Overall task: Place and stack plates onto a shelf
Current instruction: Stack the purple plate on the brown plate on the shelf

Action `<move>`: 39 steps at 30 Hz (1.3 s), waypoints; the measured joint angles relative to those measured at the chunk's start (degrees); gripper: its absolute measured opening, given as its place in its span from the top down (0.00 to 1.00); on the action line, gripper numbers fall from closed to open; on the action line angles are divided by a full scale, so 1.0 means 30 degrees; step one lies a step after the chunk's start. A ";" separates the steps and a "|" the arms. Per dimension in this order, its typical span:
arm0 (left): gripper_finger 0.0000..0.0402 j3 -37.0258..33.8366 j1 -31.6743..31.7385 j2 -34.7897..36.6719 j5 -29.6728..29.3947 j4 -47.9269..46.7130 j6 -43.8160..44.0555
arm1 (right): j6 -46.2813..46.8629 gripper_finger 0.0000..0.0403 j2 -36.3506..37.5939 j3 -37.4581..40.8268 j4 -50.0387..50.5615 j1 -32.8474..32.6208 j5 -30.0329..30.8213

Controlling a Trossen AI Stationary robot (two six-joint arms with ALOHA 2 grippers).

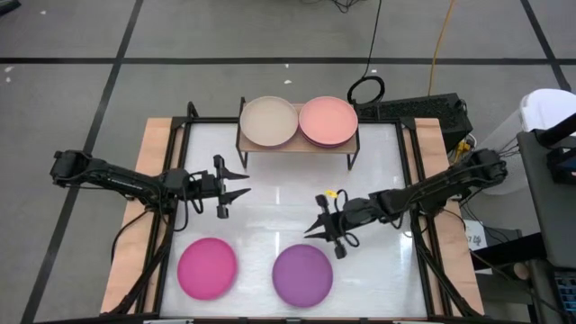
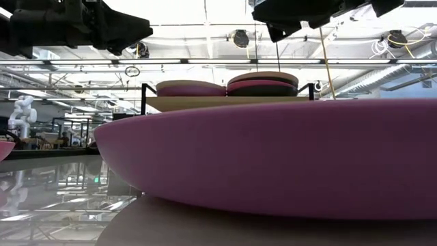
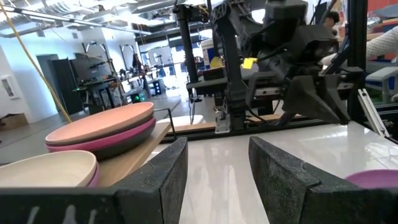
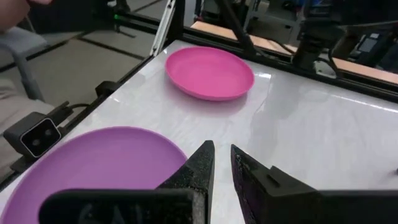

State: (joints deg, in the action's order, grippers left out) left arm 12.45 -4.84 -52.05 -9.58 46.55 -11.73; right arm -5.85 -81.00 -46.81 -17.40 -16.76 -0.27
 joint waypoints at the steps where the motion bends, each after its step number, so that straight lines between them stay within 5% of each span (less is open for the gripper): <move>1: 0.56 0.0000 0.0000 0.0000 0.0000 0.0002 0.0000 | -0.0193 0.90 -0.0186 -0.0133 0.0060 -0.0047 0.0000; 12: 0.56 0.0000 0.0000 0.0000 0.0000 -0.0003 0.0000 | -0.1288 0.79 -0.1345 -0.0755 0.0056 -0.0494 0.0050; 22: 0.56 0.0000 0.0000 0.0000 0.0000 -0.0003 0.0350 | 0.0745 0.66 -0.1317 -0.1522 0.1465 -0.1225 0.0007; 28: 0.56 0.0000 0.0000 0.0000 -0.0001 -0.0018 0.0583 | 0.4073 0.65 -0.1474 -0.0976 0.2860 -0.2337 0.0059; 39: 0.56 0.0000 0.0000 0.0000 0.0000 -0.0062 0.0583 | 0.4771 0.65 -0.2407 0.0592 -0.0429 -0.2700 0.0641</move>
State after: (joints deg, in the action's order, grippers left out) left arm 12.45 -4.84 -52.05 -9.58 46.37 -9.98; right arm 8.47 -88.22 -45.03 -18.69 -24.86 1.65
